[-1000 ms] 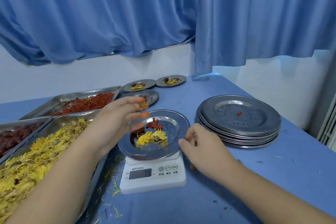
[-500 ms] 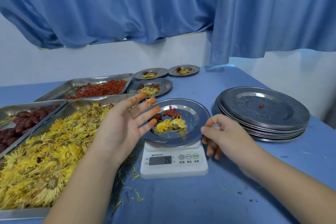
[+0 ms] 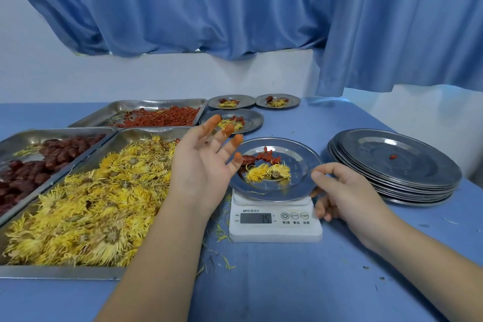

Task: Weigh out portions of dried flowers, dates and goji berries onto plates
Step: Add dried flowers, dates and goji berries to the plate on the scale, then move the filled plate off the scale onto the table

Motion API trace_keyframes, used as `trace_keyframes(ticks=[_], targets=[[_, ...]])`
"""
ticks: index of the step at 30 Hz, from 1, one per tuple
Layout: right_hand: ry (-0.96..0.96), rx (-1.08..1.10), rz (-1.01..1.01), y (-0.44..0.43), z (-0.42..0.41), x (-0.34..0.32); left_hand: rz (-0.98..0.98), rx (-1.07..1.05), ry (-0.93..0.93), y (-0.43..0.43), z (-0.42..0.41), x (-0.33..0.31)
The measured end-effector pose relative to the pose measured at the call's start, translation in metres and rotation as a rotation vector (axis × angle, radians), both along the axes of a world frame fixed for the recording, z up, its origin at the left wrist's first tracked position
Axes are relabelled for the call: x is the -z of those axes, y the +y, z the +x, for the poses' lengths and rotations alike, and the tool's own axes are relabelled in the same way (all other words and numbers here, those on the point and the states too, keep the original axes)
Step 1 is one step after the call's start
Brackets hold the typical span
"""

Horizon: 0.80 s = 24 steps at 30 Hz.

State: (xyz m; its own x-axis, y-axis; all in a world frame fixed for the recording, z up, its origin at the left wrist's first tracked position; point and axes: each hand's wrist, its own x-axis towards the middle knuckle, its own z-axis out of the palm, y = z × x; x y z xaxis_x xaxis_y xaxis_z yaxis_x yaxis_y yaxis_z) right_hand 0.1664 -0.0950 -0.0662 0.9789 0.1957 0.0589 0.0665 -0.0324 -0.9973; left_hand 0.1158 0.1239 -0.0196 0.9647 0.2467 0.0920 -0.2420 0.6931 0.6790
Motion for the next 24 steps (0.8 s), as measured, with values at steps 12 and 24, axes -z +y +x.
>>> trace_keyframes(ticks=[12,24], targets=[[0.139,0.008,0.245,0.005,-0.004,-0.013,-0.296,0.097,-0.104,0.013,-0.003,0.001],[0.135,0.282,0.300,0.053,0.112,-0.060,-0.443,0.167,-0.134,0.008,-0.004,-0.003]])
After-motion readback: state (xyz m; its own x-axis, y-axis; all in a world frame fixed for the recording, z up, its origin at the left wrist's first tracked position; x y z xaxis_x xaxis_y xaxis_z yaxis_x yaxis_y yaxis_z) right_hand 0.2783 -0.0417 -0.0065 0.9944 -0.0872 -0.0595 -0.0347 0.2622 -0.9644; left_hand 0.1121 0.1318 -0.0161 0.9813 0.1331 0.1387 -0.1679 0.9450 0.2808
